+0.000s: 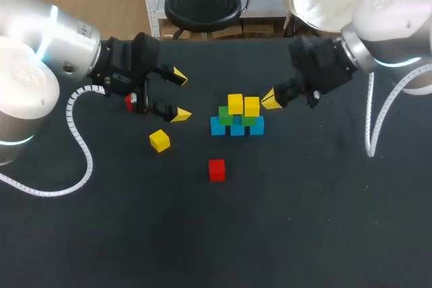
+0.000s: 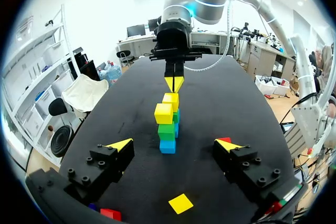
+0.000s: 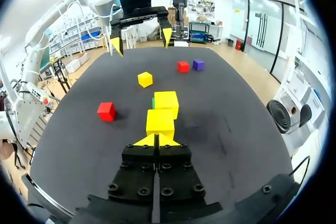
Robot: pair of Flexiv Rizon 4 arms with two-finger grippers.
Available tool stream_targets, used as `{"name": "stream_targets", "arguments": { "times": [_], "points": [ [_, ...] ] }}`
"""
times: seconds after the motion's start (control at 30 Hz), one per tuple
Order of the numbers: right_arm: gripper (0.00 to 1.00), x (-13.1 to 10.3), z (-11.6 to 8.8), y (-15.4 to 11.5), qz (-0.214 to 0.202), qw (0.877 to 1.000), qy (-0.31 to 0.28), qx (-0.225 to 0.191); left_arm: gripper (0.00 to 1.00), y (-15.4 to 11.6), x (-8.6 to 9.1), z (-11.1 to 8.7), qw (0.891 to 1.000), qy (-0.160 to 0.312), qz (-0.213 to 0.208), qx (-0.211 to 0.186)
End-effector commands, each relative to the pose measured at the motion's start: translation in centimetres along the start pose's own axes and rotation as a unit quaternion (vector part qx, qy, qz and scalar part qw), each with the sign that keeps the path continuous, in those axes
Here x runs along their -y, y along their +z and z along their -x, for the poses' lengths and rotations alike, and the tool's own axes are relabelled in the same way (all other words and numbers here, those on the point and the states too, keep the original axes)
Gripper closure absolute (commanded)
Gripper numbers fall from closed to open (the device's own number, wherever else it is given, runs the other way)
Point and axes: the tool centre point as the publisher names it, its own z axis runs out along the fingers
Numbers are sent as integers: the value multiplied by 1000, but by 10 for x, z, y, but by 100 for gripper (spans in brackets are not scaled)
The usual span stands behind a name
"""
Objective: Place the blue cubes, place green cubes on the blue cubes, place the yellow cubes on the green cubes, then place the red cubes on the yellow cubes, and place purple cube on the red cubes.
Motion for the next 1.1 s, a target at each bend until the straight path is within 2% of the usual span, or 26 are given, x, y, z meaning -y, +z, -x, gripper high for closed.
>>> {"name": "stream_targets", "arguments": {
  "times": [0.03, 0.47, 0.83, 1.1],
  "points": [
    [100, 1, 0, 2, 2, 1000, -1, 1, 0, 0, 1, -2, 1000, 2, 1, 4],
    [100, 6, 4, 2, 0, 1000, -7, -2, 0, 0, 1, -2, 1000, 2, 1, 4],
    [100, -8, 2, 1, -4, 1000, 1, -6, 0, 0, 1, -2, 1000, 2, 1, 4],
    [100, -8, 1, 5, -2, 1000, 3, -4, 0, 0, 1, -2, 1000, 2, 1, 4]
  ]
}}
